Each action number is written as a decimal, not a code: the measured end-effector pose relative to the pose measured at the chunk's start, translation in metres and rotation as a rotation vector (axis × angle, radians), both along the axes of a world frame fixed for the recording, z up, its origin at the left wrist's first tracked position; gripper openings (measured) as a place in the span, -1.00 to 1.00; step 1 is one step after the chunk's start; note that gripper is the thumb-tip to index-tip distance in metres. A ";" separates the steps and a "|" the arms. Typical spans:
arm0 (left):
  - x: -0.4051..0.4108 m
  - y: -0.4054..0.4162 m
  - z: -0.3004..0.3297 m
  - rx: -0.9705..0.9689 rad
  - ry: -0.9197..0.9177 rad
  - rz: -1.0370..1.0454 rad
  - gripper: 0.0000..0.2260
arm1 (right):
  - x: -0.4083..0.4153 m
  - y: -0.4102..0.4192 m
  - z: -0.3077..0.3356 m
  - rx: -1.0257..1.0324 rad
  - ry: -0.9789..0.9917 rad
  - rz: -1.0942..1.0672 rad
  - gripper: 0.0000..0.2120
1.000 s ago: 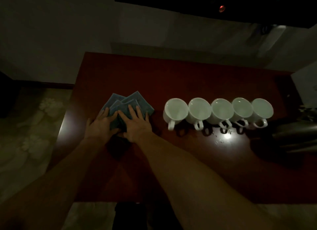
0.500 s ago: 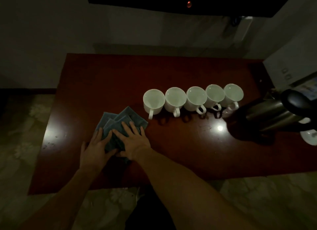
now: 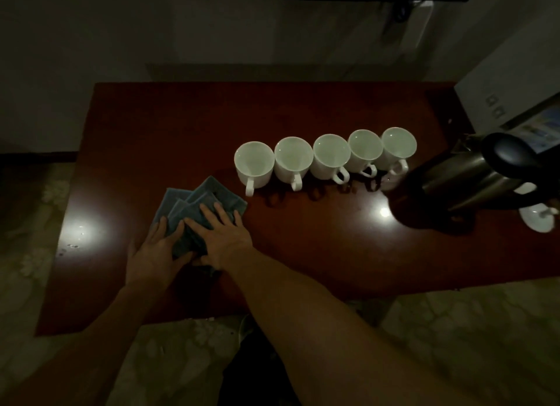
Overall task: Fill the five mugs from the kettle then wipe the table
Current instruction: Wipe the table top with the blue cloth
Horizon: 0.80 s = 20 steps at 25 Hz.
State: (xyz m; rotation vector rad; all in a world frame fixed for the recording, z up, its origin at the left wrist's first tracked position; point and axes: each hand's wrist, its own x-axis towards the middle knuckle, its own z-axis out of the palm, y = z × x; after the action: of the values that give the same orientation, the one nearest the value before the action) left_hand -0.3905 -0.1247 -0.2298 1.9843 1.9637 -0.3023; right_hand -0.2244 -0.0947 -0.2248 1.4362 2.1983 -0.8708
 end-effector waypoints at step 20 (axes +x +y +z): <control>0.368 -0.077 0.027 -0.156 -0.021 -0.098 -0.31 | 0.383 -0.099 0.003 0.078 0.121 -0.058 -0.16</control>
State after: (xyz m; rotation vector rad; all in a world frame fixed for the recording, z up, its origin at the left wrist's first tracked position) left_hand -0.0223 -0.2019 -0.2029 1.9777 1.7758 -0.4423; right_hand 0.1589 -0.1937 -0.2213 1.5280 2.3124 -0.9237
